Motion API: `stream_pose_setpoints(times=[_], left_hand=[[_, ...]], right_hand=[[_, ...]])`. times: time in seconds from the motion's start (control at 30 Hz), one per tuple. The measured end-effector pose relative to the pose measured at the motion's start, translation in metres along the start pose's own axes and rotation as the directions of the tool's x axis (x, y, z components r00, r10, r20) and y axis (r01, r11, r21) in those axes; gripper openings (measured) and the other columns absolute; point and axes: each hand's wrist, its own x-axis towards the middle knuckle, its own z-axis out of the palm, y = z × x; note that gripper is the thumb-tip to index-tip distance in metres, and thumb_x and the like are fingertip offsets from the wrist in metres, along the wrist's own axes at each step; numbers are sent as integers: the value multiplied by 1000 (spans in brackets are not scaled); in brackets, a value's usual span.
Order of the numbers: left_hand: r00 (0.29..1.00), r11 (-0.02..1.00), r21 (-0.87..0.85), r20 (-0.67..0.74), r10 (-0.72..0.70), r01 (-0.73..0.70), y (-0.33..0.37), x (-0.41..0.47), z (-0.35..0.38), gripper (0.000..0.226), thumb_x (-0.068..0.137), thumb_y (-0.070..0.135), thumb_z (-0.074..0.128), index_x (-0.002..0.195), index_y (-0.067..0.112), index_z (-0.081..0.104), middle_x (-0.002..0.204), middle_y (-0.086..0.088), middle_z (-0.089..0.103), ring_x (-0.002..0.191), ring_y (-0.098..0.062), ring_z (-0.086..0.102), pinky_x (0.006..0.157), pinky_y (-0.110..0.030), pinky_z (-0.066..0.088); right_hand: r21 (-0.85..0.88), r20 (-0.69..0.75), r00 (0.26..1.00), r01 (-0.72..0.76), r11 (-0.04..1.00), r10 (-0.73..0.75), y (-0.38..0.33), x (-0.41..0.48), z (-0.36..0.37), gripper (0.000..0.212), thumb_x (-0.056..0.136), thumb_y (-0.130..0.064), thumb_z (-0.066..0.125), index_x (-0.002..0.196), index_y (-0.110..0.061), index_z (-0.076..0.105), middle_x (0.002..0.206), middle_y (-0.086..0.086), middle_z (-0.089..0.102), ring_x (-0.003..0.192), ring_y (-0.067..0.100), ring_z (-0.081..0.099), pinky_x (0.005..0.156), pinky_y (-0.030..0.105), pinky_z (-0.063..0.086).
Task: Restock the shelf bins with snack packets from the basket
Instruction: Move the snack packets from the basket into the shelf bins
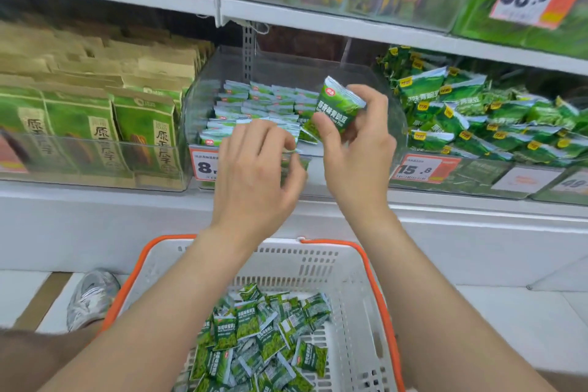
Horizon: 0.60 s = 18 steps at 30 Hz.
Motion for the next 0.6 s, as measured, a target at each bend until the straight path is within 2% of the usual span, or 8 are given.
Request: stream_pose_setpoints(times=[0.07,0.1,0.2,0.27,0.33,0.37,0.5,0.6], left_hand=[[999,994,104,42,33,-37,-7,17,2,18,103,28,54,103,14,63,106,-2,64,105,-30,57,89,-44,42],[996,988,144,76,40,-51,-12,24,3,23,106,32,49,103,15,64,107,-1,66,109,-29,58,94,-44,42],[973,961,272,229,-19,-45,-27,38,9,38,103,39,40,99,16,70,105,-1,73,119,-28,61,111,-47,35],[934,934,357,338,-119,-10,-34,44,11,46,95,44,35,95,18,72,95,-2,75,112,-27,65,116,-50,29],[885,914,405,419,-204,19,-39,49,13,54,89,49,28,96,20,73,88,-3,73,96,-29,66,112,-51,32],[868,911,411,442,-227,28,-41,51,14,57,87,51,26,100,21,72,90,-3,73,91,-30,65,107,-49,35],[863,921,390,461,-204,9,-48,51,22,58,88,52,25,111,23,70,100,-5,73,93,-32,63,97,-45,40],[877,926,377,450,-170,-14,-51,48,25,58,90,51,25,115,24,70,103,-5,74,96,-32,62,93,-44,41]], right_hand=[[-149,88,996,10,989,3,8,28,7,36,97,-23,70,127,-17,51,75,-9,61,66,21,55,64,37,37],[-229,145,988,-21,973,56,14,41,11,35,98,-23,67,129,-16,50,83,-1,64,74,25,54,67,39,34],[-439,285,902,-177,881,323,33,75,25,40,102,-21,61,136,-11,43,116,17,62,96,31,49,74,35,34],[-541,318,836,-228,809,448,46,93,35,49,101,-19,62,141,-5,38,132,23,56,109,38,55,79,34,38],[-629,336,791,-215,747,511,59,107,45,52,99,-17,63,142,-1,40,140,24,53,118,39,56,80,32,39],[-664,355,767,-196,722,535,65,113,51,51,97,-17,64,141,-1,43,140,23,53,113,37,57,79,31,38],[-731,415,688,-137,668,595,84,126,72,58,92,-19,71,143,-4,47,135,18,59,106,33,64,76,30,49],[-748,438,684,-82,659,583,95,124,84,56,89,-22,77,136,-5,52,128,15,63,108,31,67,83,35,59]])
